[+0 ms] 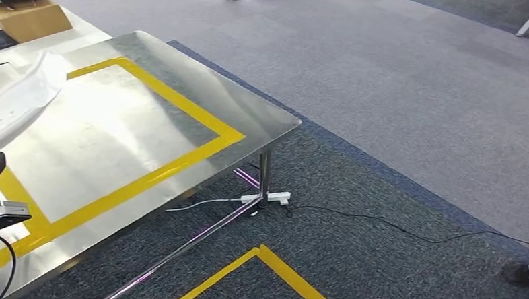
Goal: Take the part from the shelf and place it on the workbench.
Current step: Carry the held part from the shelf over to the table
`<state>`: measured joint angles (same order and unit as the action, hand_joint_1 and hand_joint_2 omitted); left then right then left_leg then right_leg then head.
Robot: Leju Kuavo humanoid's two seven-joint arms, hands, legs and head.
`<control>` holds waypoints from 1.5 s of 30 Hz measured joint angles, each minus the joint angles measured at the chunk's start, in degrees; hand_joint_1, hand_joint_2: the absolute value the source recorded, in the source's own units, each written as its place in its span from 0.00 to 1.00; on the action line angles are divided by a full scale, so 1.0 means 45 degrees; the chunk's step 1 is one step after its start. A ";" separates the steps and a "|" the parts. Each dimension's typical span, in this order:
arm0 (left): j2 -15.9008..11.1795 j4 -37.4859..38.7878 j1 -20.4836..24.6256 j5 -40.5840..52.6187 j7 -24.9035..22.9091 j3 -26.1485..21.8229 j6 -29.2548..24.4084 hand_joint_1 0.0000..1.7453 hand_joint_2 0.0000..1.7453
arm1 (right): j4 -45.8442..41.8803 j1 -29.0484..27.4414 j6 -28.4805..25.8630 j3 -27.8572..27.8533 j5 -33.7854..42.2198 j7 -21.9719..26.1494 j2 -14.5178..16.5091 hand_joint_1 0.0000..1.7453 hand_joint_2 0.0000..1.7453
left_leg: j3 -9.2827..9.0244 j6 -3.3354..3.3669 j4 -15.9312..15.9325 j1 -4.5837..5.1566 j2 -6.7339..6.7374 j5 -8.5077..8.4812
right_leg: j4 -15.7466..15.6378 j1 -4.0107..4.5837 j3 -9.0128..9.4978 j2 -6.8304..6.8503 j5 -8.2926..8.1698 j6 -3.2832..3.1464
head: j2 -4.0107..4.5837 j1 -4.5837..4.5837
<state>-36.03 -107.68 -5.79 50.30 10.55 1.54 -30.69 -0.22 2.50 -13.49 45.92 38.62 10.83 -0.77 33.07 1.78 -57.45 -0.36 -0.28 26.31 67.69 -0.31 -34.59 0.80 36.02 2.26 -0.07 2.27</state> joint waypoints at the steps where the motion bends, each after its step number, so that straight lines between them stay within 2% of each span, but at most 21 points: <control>1: 0.0012 0.0006 0.0004 -0.0001 0.0000 0.0017 0.0000 1.00 1.00 | 0.0000 -0.0022 0.0001 0.0004 0.0004 0.0000 -0.0001 0.00 0.00 | 0.0004 0.0014 -0.0005 -0.0001 -0.0165 -0.0002 | 0.0821 -0.0001 -0.0473 -0.0112 0.0238 0.0010 | 0.0000 -0.0017; 3: 0.0036 0.0029 0.0005 -0.0001 0.0004 0.0044 -0.0001 1.00 1.00 | 0.0000 -0.0084 0.0006 0.0011 0.0019 0.0000 -0.0004 0.00 0.00 | -0.0006 0.0012 -0.0017 -0.0003 -0.0525 0.0003 | 0.1210 -0.0003 -0.0871 -0.0176 -0.0040 0.0006 | 0.0000 -0.0018; 7: 0.0055 0.0057 0.0001 -0.0013 0.0015 0.0045 -0.0067 1.00 1.00 | 0.0002 -0.0089 0.0010 0.0052 0.0055 0.0011 -0.0001 0.00 0.00 | 0.0047 -0.0134 -0.0141 -0.0008 -0.1196 0.0070 | -0.1663 -0.0132 0.0244 -0.0980 -0.1630 -0.0086 | 0.0000 -0.0012; 9: 0.0047 0.0057 -0.0051 -0.0046 0.0032 0.0016 -0.0127 1.00 1.00 | 0.0005 -0.0087 0.0006 0.0081 0.0073 0.0007 0.0001 0.00 0.00 | 0.0148 -0.0299 -0.0176 -0.0037 -0.1498 0.0054 | -0.2136 -0.0143 0.0533 -0.1227 -0.1606 -0.0152 | 0.0000 -0.0001; 11: 0.0032 0.0058 -0.0163 -0.0074 0.0060 -0.0021 -0.0155 1.00 1.00 | 0.0002 -0.0082 0.0000 0.0107 0.0081 0.0000 0.0024 0.00 0.00 | 0.0207 -0.0448 -0.0183 -0.0079 -0.1638 0.0032 | -0.2185 -0.0135 0.0610 -0.0909 -0.1624 -0.0266 | 0.0000 0.0005; 13: -0.0007 0.0061 -0.0218 -0.0089 0.0077 -0.0064 -0.0172 1.00 1.00 | 0.0000 -0.0083 -0.0017 0.0125 0.0086 -0.0001 0.0061 0.00 0.00 | 0.0471 -0.0572 -0.0757 -0.0045 -0.1064 0.0388 | -0.2259 -0.0170 0.0680 -0.0550 -0.1637 -0.0418 | 0.0000 0.0061; 15: -0.0028 0.0063 -0.0227 -0.0097 0.0080 -0.0092 -0.0183 1.00 1.00 | 0.0000 -0.0107 -0.0039 0.0146 0.0091 -0.0002 0.0074 0.00 0.00 | 0.1174 -0.0677 -0.2289 -0.0047 -0.0301 0.1170 | -0.2276 -0.0148 0.0716 -0.0176 -0.1596 -0.0536 | 0.0000 0.0111; 18: -0.0004 0.0073 -0.0296 -0.0098 0.0084 -0.0090 -0.0183 1.00 1.00 | 0.0000 -0.0132 -0.0046 0.0168 0.0097 -0.0007 0.0075 0.00 0.00 | 0.1827 -0.0742 -0.3711 -0.0105 -0.0042 0.1520 | -0.2266 -0.0104 0.0760 0.0389 -0.1515 -0.0564 | 0.0000 0.0111; 21: -0.0001 0.0076 -0.0299 -0.0104 0.0098 -0.0097 -0.0182 1.00 1.00 | 0.0000 -0.0103 -0.0044 0.0178 0.0098 -0.0005 0.0085 0.00 0.00 | 0.0669 -0.0635 -0.1517 -0.0041 0.0462 0.0370 | -0.2266 -0.0064 0.0917 0.0887 -0.1392 -0.0486 | 0.0000 0.0111; 23: -0.0001 0.0074 -0.0270 -0.0119 0.0124 -0.0103 -0.0181 1.00 1.00 | 0.0000 -0.0076 -0.0044 0.0187 0.0098 -0.0003 0.0089 0.00 0.00 | 0.0092 -0.0479 -0.0350 0.0085 0.0929 0.0085 | -0.2260 0.0009 0.1004 0.1168 -0.1304 -0.0379 | 0.0000 0.0104; 26: 0.0002 0.0069 -0.0285 -0.0132 0.0163 -0.0106 -0.0181 1.00 1.00 | 0.0000 -0.0024 -0.0054 0.0202 0.0095 0.0001 0.0086 0.00 0.00 | 0.0088 -0.0283 -0.0163 0.0119 0.0664 0.0115 | -0.2301 0.0047 0.1093 0.1479 -0.1195 -0.0182 | 0.0000 0.0103; 28: 0.0017 0.0062 -0.0300 -0.0137 0.0175 -0.0112 -0.0198 1.00 1.00 | 0.0000 0.0012 -0.0069 0.0213 0.0086 0.0010 0.0084 0.00 0.00 | 0.0064 -0.0130 -0.0076 0.0032 0.0362 0.0050 | -0.1878 -0.0002 0.0922 0.0880 -0.0859 -0.0053 | 0.0000 0.0074; 30: 0.0070 0.0057 -0.0336 -0.0143 0.0176 -0.0109 -0.0217 1.00 1.00 | 0.0001 0.0008 -0.0078 0.0219 0.0074 0.0012 0.0082 0.00 0.00 | 0.0057 -0.0031 -0.0045 -0.0017 0.0091 0.0026 | -0.0412 -0.0049 0.0207 0.0064 -0.0123 0.0014 | 0.0000 0.0028; 32: 0.0154 0.0057 -0.0435 -0.0137 0.0172 -0.0096 -0.0222 1.00 1.00 | 0.0006 -0.0035 -0.0078 0.0220 0.0063 0.0004 0.0074 0.00 0.00 | 0.0059 -0.0006 -0.0050 -0.0012 -0.0226 0.0036 | 0.1197 -0.0054 -0.0674 -0.0146 0.0397 0.0046 | 0.0000 0.0013; 33: 0.0197 0.0057 -0.0484 -0.0132 0.0161 -0.0091 -0.0223 1.00 1.00 | 0.0008 -0.0063 -0.0078 0.0221 0.0061 -0.0001 0.0068 0.00 0.00 | 0.0053 -0.0004 -0.0055 -0.0011 -0.0407 0.0040 | 0.1477 -0.0055 -0.0899 -0.0163 0.0318 0.0051 | 0.0000 0.0011; 35: 0.0268 0.0057 -0.0544 -0.0125 0.0123 -0.0085 -0.0227 1.00 1.00 | 0.0010 -0.0097 -0.0078 0.0223 0.0062 -0.0002 0.0058 0.00 0.00 | 0.0035 -0.0029 -0.0086 -0.0025 -0.0784 0.0061 | 0.0490 -0.0073 -0.0611 -0.0278 -0.0555 0.0028 | 0.0000 0.0011; 37: 0.0308 0.0057 -0.0559 -0.0123 0.0084 -0.0086 -0.0234 1.00 1.00 | 0.0012 -0.0096 -0.0078 0.0225 0.0066 0.0001 0.0052 0.00 0.00 | 0.0064 -0.0118 -0.0169 -0.0037 -0.1133 0.0112 | -0.1243 -0.0142 0.0118 -0.0803 -0.1339 -0.0031 | 0.0000 0.0016; 39: 0.0321 0.0057 -0.0568 -0.0120 0.0064 -0.0093 -0.0245 1.00 1.00 | 0.0014 -0.0089 -0.0077 0.0226 0.0068 0.0006 0.0050 0.00 0.00 | 0.0162 -0.0271 -0.0227 -0.0052 -0.1437 0.0113 | -0.2043 -0.0172 0.0539 -0.1133 -0.1471 -0.0103 | 0.0000 0.0022; 41: 0.0321 0.0057 -0.0601 -0.0117 0.0060 -0.0101 -0.0255 1.00 1.00 | 0.0015 -0.0079 -0.0072 0.0231 0.0072 0.0002 0.0051 0.00 0.00 | 0.0242 -0.0425 -0.0209 -0.0089 -0.1719 0.0056 | -0.2108 -0.0159 0.0635 -0.0903 -0.1459 -0.0207 | 0.0000 0.0024; 43: 0.0318 0.0057 -0.0617 -0.0117 0.0062 -0.0106 -0.0260 1.00 1.00 | 0.0015 -0.0067 -0.0061 0.0250 0.0076 -0.0003 0.0053 0.00 0.00 | 0.0389 -0.0558 -0.0519 -0.0064 -0.1264 0.0248 | -0.2183 -0.0186 0.0710 -0.0582 -0.1482 -0.0348 | 0.0000 0.0072; 45: 0.0322 0.0057 -0.0578 -0.0123 0.0064 -0.0101 -0.0261 1.00 1.00 | 0.0017 -0.0076 -0.0049 0.0283 0.0083 -0.0002 0.0053 0.00 0.00 | 0.0962 -0.0677 -0.1805 -0.0043 -0.0391 0.0923 | -0.2232 -0.0185 0.0784 -0.0243 -0.1464 -0.0463 | 0.0000 0.0134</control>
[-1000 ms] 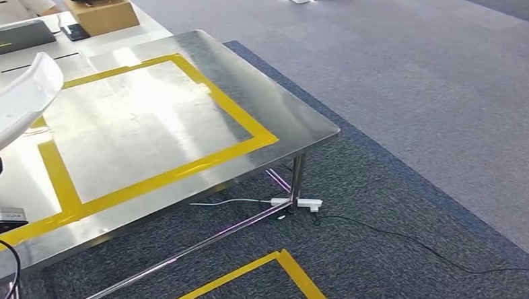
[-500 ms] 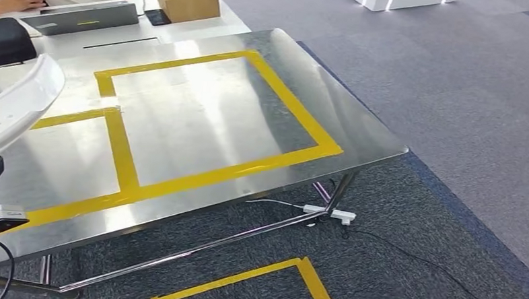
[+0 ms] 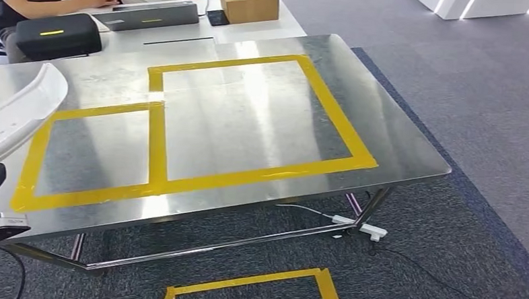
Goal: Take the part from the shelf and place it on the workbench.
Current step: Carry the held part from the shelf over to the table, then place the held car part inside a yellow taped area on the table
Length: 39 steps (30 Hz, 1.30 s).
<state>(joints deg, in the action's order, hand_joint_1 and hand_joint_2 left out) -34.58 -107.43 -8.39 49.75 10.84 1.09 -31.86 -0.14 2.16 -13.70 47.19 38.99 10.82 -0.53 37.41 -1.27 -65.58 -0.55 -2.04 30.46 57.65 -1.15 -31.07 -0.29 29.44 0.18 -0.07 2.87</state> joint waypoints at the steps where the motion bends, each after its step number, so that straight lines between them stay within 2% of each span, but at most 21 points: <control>1: 0.0010 0.0000 0.0021 -0.0002 0.0000 0.0010 0.0002 1.00 1.00 | 0.0004 -0.0014 0.0002 0.0012 0.0004 0.0000 -0.0002 0.00 0.00 | 0.0413 -0.0045 -0.0876 -0.0023 0.0223 0.0381 | -0.0002 0.0014 0.0019 0.0168 0.0028 -0.0040 | 0.0000 0.0016; 2: 0.0029 0.0001 0.0022 -0.0005 0.0000 0.0022 0.0005 1.00 1.00 | 0.0008 -0.0028 0.0005 0.0018 0.0009 0.0000 -0.0005 0.00 0.00 | 0.0772 -0.0076 -0.1614 -0.0050 0.0309 0.0633 | -0.0001 0.0026 0.0037 0.0342 0.0055 -0.0060 | 0.0000 0.0017; 3: 0.0045 0.0002 0.0013 -0.0005 -0.0001 0.0033 0.0007 1.00 1.00 | 0.0012 -0.0037 0.0006 0.0021 0.0012 0.0000 -0.0006 0.00 0.00 | 0.0969 -0.0092 -0.2007 -0.0069 0.0337 0.0679 | 0.0000 0.0032 0.0059 0.0511 0.0083 -0.0070 | 0.0000 0.0017; 4: 0.0055 0.0002 0.0008 -0.0005 -0.0001 0.0040 0.0008 1.00 1.00 | 0.0016 -0.0041 0.0007 0.0023 0.0015 0.0000 -0.0006 0.00 0.00 | 0.0925 -0.0092 -0.1903 -0.0080 0.0361 0.0481 | 0.0001 0.0035 0.0093 0.0681 0.0116 -0.0067 | 0.0000 0.0018; 5: 0.0056 0.0002 0.0006 -0.0005 -0.0001 0.0044 0.0008 1.00 1.00 | 0.0017 -0.0038 0.0009 0.0026 0.0016 0.0000 -0.0005 0.00 0.00 | 0.0633 -0.0073 -0.1316 -0.0083 0.0418 0.0091 | 0.0001 0.0037 0.0144 0.0842 0.0156 -0.0051 | 0.0000 0.0018; 7: 0.0050 0.0000 0.0022 -0.0006 0.0000 0.0044 0.0009 1.00 1.00 | 0.0017 -0.0020 0.0010 0.0032 0.0017 0.0002 -0.0004 0.00 0.00 | -0.0282 0.0023 0.0469 -0.0008 0.0842 -0.0667 | 0.0003 0.0073 0.0262 0.1125 0.0260 0.0036 | 0.0000 0.0020; 9: 0.0049 0.0000 0.0053 -0.0010 0.0000 0.0044 0.0009 1.00 1.00 | 0.0017 0.0008 0.0013 0.0038 0.0025 0.0012 -0.0004 0.00 0.00 | -0.0767 0.0152 0.1448 0.0098 0.1167 -0.0870 | 0.0001 0.0135 0.0322 0.1354 0.0358 0.0178 | -0.0001 0.0018; 11: 0.0047 0.0000 0.0060 -0.0015 0.0000 0.0044 0.0008 1.00 1.00 | 0.0017 0.0052 0.0019 0.0051 0.0044 0.0025 -0.0004 0.00 0.00 | -0.0765 0.0281 0.1539 0.0135 0.1009 -0.0822 | -0.0055 0.0166 0.0417 0.1589 0.0409 0.0318 | -0.0001 0.0006; 12: 0.0043 0.0000 0.0053 -0.0016 0.0000 0.0042 0.0008 1.00 1.00 | 0.0017 0.0084 0.0023 0.0062 0.0058 0.0030 -0.0007 0.00 0.00 | -0.0785 0.0348 0.1591 0.0109 0.0897 -0.0839 | -0.0058 0.0153 0.0466 0.1552 0.0462 0.0389 | 0.0000 -0.0006; 14: 0.0032 0.0000 0.0094 -0.0020 0.0000 0.0042 0.0009 1.00 1.00 | 0.0019 0.0121 0.0046 0.0094 0.0095 0.0041 -0.0015 0.00 0.00 | -0.0840 0.0493 0.1703 0.0034 0.0708 -0.0886 | 0.0456 0.0123 0.0255 0.0944 0.0850 0.0496 | 0.0000 -0.0061; 16: 0.0039 0.0000 0.0142 -0.0026 0.0000 0.0059 0.0009 1.00 1.00 | 0.0022 0.0110 0.0079 0.0124 0.0117 0.0044 -0.0019 0.00 0.00 | -0.0853 0.0591 0.1728 0.0010 0.0541 -0.0882 | 0.2014 0.0104 -0.0555 0.0245 0.1614 0.0519 | 0.0000 -0.0130; 17: 0.0048 0.0000 0.0147 -0.0029 0.0000 0.0075 0.0009 1.00 1.00 | 0.0022 0.0091 0.0091 0.0132 0.0119 0.0041 -0.0021 0.00 0.00 | -0.0850 0.0619 0.1722 0.0019 0.0443 -0.0870 | 0.2885 0.0110 -0.1041 0.0135 0.1916 0.0518 | 0.0000 -0.0148; 18: 0.0054 0.0000 0.0143 -0.0030 0.0000 0.0091 0.0010 1.00 1.00 | 0.0022 0.0066 0.0092 0.0137 0.0121 0.0038 -0.0022 0.00 0.00 | -0.0857 0.0636 0.1717 0.0029 0.0339 -0.0856 | 0.3476 0.0120 -0.1414 0.0095 0.2013 0.0511 | 0.0000 -0.0146; 19: 0.0056 0.0000 0.0144 -0.0030 0.0000 0.0103 0.0010 1.00 1.00 | 0.0023 0.0038 0.0095 0.0138 0.0124 0.0034 -0.0023 0.00 0.00 | -0.0874 0.0639 0.1711 0.0036 0.0230 -0.0843 | 0.3590 0.0128 -0.1572 0.0083 0.1835 0.0495 | 0.0000 -0.0147; 20: 0.0058 0.0000 0.0144 -0.0030 0.0000 0.0111 0.0010 1.00 1.00 | 0.0024 0.0016 0.0097 0.0141 0.0125 0.0034 -0.0023 0.00 0.00 | -0.0902 0.0630 0.1705 0.0039 0.0121 -0.0825 | 0.3165 0.0129 -0.1473 0.0071 0.1401 0.0467 | 0.0000 -0.0149; 22: 0.0060 0.0000 0.0148 -0.0031 0.0000 0.0113 0.0010 1.00 1.00 | 0.0028 0.0004 0.0102 0.0145 0.0127 0.0036 -0.0023 0.00 0.00 | -0.0966 0.0566 0.1679 0.0050 -0.0047 -0.0765 | 0.1470 0.0129 -0.0825 -0.0061 0.0383 0.0371 | 0.0000 -0.0148; 23: 0.0057 0.0000 0.0153 -0.0032 0.0000 0.0114 0.0011 1.00 1.00 | 0.0030 0.0014 0.0104 0.0146 0.0129 0.0039 -0.0023 0.00 0.00 | -0.0967 0.0516 0.1644 0.0065 -0.0114 -0.0731 | 0.0719 0.0127 -0.0498 -0.0138 0.0102 0.0323 | 0.0000 -0.0142; 24: 0.0052 0.0000 0.0156 -0.0035 0.0000 0.0114 0.0012 1.00 1.00 | 0.0032 0.0026 0.0109 0.0147 0.0131 0.0044 -0.0023 0.00 0.00 | -0.0949 0.0482 0.1600 0.0080 -0.0157 -0.0705 | 0.0257 0.0120 -0.0280 -0.0205 -0.0016 0.0301 | 0.0000 -0.0134; 28: 0.0019 0.0000 0.0168 -0.0049 0.0000 0.0119 0.0032 1.00 1.00 | 0.0036 0.0045 0.0211 0.0151 0.0206 0.0090 -0.0023 0.00 0.00 | -0.0927 0.0492 0.1611 0.0076 -0.0210 -0.0722 | 0.0013 0.0133 -0.0120 -0.0244 -0.0007 0.0307 | 0.0000 -0.0119; 31: 0.0011 0.0000 0.0265 -0.0052 0.0001 0.0126 0.0083 1.00 1.00 | 0.0036 0.0052 0.0275 0.0153 0.0248 0.0111 -0.0023 0.00 0.00 | -0.0986 0.0475 0.1698 0.0075 -0.0196 -0.0737 | 0.0016 0.0145 -0.0112 -0.0264 0.0011 0.0245 | 0.0000 -0.0120; 39: 0.0012 0.0024 0.0662 -0.0087 0.0033 0.0380 0.0301 1.00 1.00 | 0.0036 0.0065 0.0469 0.0233 0.0257 0.0085 -0.0023 0.00 0.00 | -0.1002 0.0343 0.1755 0.0062 -0.0193 -0.0756 | 0.0030 0.0167 -0.0107 -0.0260 0.0035 0.0169 | 0.0000 -0.0123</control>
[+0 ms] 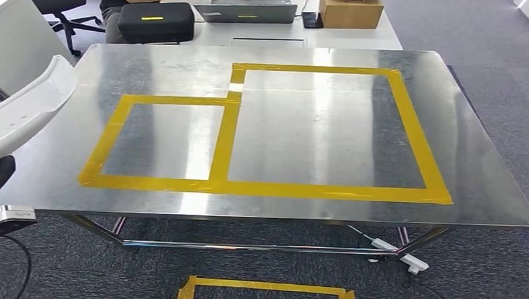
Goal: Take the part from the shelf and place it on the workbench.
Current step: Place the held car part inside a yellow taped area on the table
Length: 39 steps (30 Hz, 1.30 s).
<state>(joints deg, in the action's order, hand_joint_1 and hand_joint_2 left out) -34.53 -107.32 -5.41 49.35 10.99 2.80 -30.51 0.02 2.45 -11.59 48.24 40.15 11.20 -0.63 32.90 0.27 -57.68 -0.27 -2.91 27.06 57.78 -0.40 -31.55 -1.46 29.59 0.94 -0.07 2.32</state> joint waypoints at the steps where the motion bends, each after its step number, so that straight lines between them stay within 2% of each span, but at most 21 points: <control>1: 0.0001 0.0016 0.0072 -0.0002 0.0002 0.0048 0.0063 1.00 1.00 | 0.0000 0.0000 0.0008 0.0008 -0.0001 -0.0010 0.0000 0.00 0.00 | 0.0002 -0.0027 0.0000 -0.0001 0.0000 0.0001 | 0.0000 -0.0001 0.0001 0.0002 0.0001 -0.0001 | 0.0000 -0.0001; 5: 0.0004 0.0202 0.0575 0.0043 0.0011 0.0408 0.0557 1.00 1.00 | 0.0000 0.0028 0.0022 0.0023 -0.0012 -0.0039 -0.0003 0.00 0.00 | 0.0006 -0.0045 -0.0009 0.0006 -0.0001 0.0003 | -0.0003 -0.0015 0.0016 0.0008 0.0001 -0.0002 | 0.0000 -0.0007; 11: 0.0059 0.0883 0.1695 0.0504 0.0100 0.1497 0.1151 1.00 1.00 | -0.0005 0.0088 0.0019 0.0148 -0.0123 -0.0069 0.0000 0.00 0.00 | 0.0012 -0.0039 -0.0048 0.0036 -0.0001 0.0006 | -0.0006 -0.0043 0.0031 0.0010 -0.0012 0.0019 | 0.0000 -0.0006; 16: 0.0159 0.1768 0.2943 0.0877 -0.0158 0.2578 0.2092 1.00 1.00 | -0.0026 0.0120 0.0011 0.0351 -0.0259 -0.0244 0.0000 0.00 0.00 | 0.0014 -0.0038 -0.0072 0.0043 -0.0002 0.0005 | -0.0008 -0.0046 0.0037 0.0013 -0.0022 0.0033 | 0.0000 -0.0005; 20: 0.0342 0.2687 0.4383 0.0790 -0.0403 0.3503 0.3162 1.00 1.00 | -0.0184 0.0122 -0.0079 0.0518 -0.0409 -0.0467 -0.0006 0.00 0.00 | 0.0015 -0.0036 -0.0078 0.0042 -0.0003 0.0003 | -0.0008 -0.0045 0.0040 0.0017 -0.0028 0.0036 | 0.0000 -0.0005; 24: 0.0752 0.3663 0.5790 0.0034 -0.0408 0.4397 0.3965 1.00 1.00 | -0.0564 0.0097 -0.0230 0.0708 -0.0559 -0.0769 -0.0075 0.00 0.00 | 0.0014 -0.0033 -0.0081 0.0042 -0.0001 0.0001 | -0.0007 -0.0046 0.0038 0.0005 -0.0040 0.0041 | 0.0000 -0.0005; 27: 0.1129 0.4248 0.6466 -0.0476 -0.0314 0.4910 0.4240 1.00 1.00 | -0.0873 0.0074 -0.0299 0.0821 -0.0612 -0.0925 -0.0157 0.00 0.00 | 0.0015 -0.0032 -0.0084 0.0043 0.0007 0.0001 | -0.0007 -0.0047 0.0034 -0.0011 -0.0041 0.0040 | 0.0000 -0.0005; 33: 0.2015 0.5139 0.7197 -0.1337 0.0184 0.5548 0.4291 1.00 1.00 | -0.1381 -0.0008 -0.0391 0.1011 -0.0781 -0.1200 -0.0270 0.00 0.00 | 0.0020 -0.0030 -0.0088 0.0051 0.0008 0.0004 | -0.0010 -0.0058 0.0025 -0.0009 -0.0038 0.0042 | 0.0000 -0.0004; 39: 0.2956 0.5803 0.7520 -0.1594 0.0273 0.6183 0.4289 1.00 1.00 | -0.1751 -0.0083 -0.0465 0.1121 -0.0835 -0.1336 -0.0352 0.00 0.00 | 0.0022 -0.0029 -0.0088 0.0053 0.0015 0.0005 | -0.0011 -0.0059 0.0024 -0.0025 -0.0040 0.0043 | 0.0000 -0.0005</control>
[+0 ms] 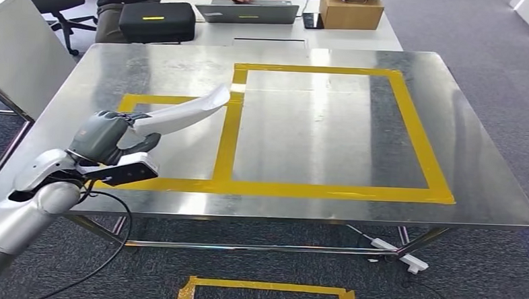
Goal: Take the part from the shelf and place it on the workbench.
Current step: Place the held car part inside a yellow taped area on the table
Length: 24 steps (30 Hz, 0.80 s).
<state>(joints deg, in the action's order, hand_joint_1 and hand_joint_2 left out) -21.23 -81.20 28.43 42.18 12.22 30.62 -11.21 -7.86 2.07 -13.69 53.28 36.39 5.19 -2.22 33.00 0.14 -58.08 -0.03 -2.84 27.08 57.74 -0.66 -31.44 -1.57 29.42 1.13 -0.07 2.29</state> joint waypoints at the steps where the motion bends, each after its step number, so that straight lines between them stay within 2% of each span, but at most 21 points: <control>1: 0.0083 0.0094 0.0046 -0.0050 -0.0007 0.0060 0.0030 1.00 1.00 | -0.0040 -0.0020 -0.0009 0.0022 -0.0002 -0.0015 -0.0012 0.00 0.00 | 0.0000 0.0000 0.0000 0.0000 0.0000 0.0000 | 0.0000 0.0000 0.0000 0.0001 0.0000 0.0000 | 0.0000 0.0001; 5: 0.0428 0.0689 0.0228 -0.0130 -0.0214 0.0334 0.0400 1.00 1.00 | -0.0225 -0.0036 -0.0049 0.0072 -0.0044 -0.0120 -0.0067 0.00 0.00 | -0.0001 0.0000 0.0000 0.0000 -0.0001 0.0000 | 0.0000 0.0000 0.0001 0.0004 -0.0001 0.0000 | 0.0000 0.0000; 10: 0.0692 0.1969 0.0273 0.0753 -0.0590 0.0935 0.0501 1.00 1.00 | -0.0419 -0.0031 -0.0119 0.0137 -0.0168 -0.0302 -0.0094 0.00 0.00 | -0.0001 0.0000 0.0001 0.0000 0.0001 0.0000 | 0.0002 0.0001 0.0001 0.0000 -0.0001 0.0000 | 0.0000 0.0000; 18: 0.0747 0.3117 0.0277 0.1174 -0.0691 0.1392 0.0300 1.00 1.00 | -0.0563 -0.0036 -0.0221 0.0159 -0.0211 -0.0352 -0.0119 0.00 0.00 | 0.0000 0.0000 0.0001 0.0000 -0.0002 0.0000 | 0.0001 0.0001 0.0003 0.0008 0.0001 0.0000 | 0.0000 0.0000; 24: 0.0716 0.3685 0.0467 0.2605 -0.1414 0.1601 0.0119 1.00 1.00 | -0.0594 -0.0044 -0.0298 0.0161 -0.0232 -0.0406 -0.0139 0.00 0.00 | -0.0002 0.0001 0.0002 0.0000 -0.0001 -0.0001 | 0.0002 0.0001 0.0009 0.0007 -0.0002 0.0001 | 0.0000 0.0000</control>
<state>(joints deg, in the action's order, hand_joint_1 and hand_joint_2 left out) -18.00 -64.62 30.53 53.90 5.85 37.82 -10.67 -10.53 1.87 -15.03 54.01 35.34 3.37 -2.84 32.99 0.14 -58.07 -0.03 -2.84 27.07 57.74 -0.66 -31.40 -1.54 29.41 1.14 -0.07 2.29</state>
